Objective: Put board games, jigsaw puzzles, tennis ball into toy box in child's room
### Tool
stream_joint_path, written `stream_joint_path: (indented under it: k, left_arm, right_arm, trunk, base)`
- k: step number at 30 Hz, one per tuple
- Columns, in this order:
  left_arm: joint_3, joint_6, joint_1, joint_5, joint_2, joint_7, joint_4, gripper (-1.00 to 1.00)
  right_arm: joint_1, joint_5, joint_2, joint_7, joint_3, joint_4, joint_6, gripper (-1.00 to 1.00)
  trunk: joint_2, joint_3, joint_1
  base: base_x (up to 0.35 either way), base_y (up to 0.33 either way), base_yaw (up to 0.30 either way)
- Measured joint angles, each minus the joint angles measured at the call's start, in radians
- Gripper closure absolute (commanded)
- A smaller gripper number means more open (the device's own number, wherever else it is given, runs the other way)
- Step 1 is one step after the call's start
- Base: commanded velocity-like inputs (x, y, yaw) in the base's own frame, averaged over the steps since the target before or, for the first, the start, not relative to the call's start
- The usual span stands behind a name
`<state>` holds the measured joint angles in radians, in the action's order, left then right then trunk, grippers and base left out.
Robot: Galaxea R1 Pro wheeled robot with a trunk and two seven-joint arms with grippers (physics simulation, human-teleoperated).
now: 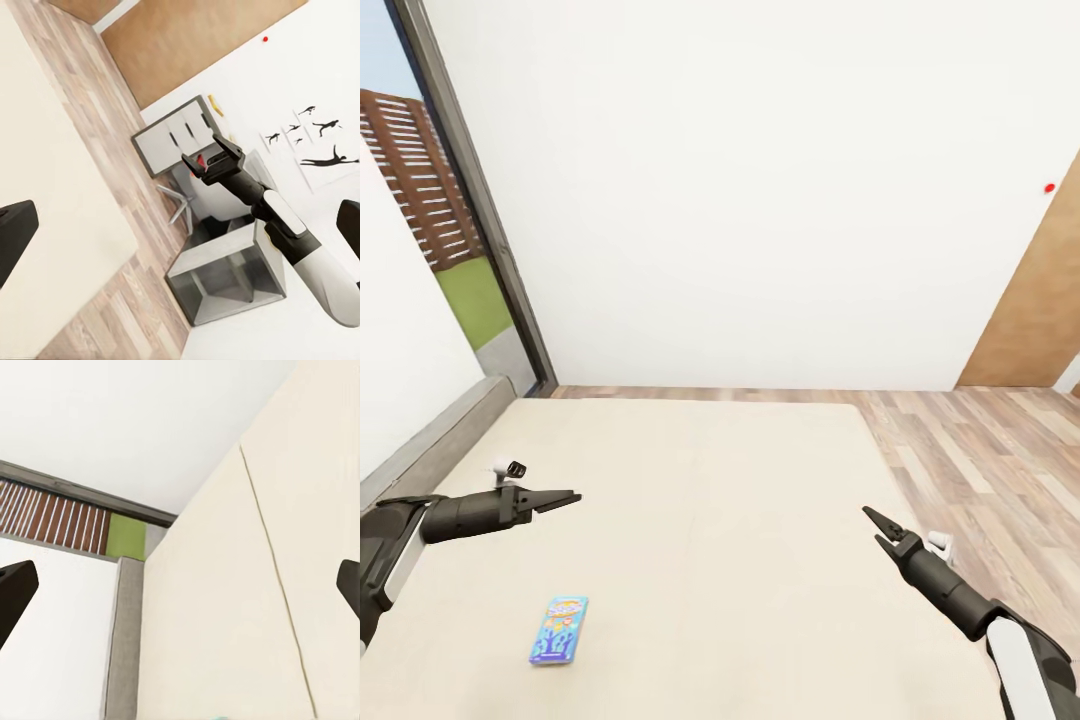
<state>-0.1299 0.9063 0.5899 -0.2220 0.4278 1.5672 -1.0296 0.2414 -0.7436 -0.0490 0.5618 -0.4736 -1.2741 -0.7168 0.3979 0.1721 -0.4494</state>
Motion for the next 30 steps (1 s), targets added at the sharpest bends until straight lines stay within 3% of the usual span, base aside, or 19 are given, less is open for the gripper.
stream_joint_path:
  k: [11,23,25,28,30]
  left_arm:
    - [0.001,-0.001,0.0,0.0,0.0,0.0,0.0,-1.0]
    - [0.005,0.0,0.0,0.005,-0.001,0.0,0.001,-1.0]
    - [0.004,0.001,0.0,0.024,-0.002,-0.03,0.004,-1.0]
    - [0.003,0.003,0.002,0.064,-0.01,-0.132,0.005,-1.0]
    - [0.002,0.007,0.007,0.091,-0.047,-0.269,0.008,-1.0]
  right_arm:
    - [0.0,0.001,0.002,-0.005,0.0,0.0,0.002,-1.0]
    - [0.0,0.013,0.006,-0.013,0.008,-0.012,0.007,-1.0]
    - [0.0,0.016,0.007,-0.031,0.016,-0.015,0.007,-1.0]
    - [0.0,0.018,0.006,-0.103,0.041,-0.018,0.006,-1.0]
    - [0.008,0.016,0.006,-0.23,0.084,-0.025,0.002,-1.0]
  trunk:
    - [0.0,0.0,0.0]
    - [0.0,0.0,0.0]
    - [0.0,0.0,0.0]
    - [0.0,0.0,0.0]
    - [0.0,0.0,0.0]
  base:
    - [0.0,0.255,0.0]
    - [0.0,0.034,0.0]
    - [0.0,0.002,0.0]
    - [0.0,0.001,0.0]
    - [0.0,0.0,0.0]
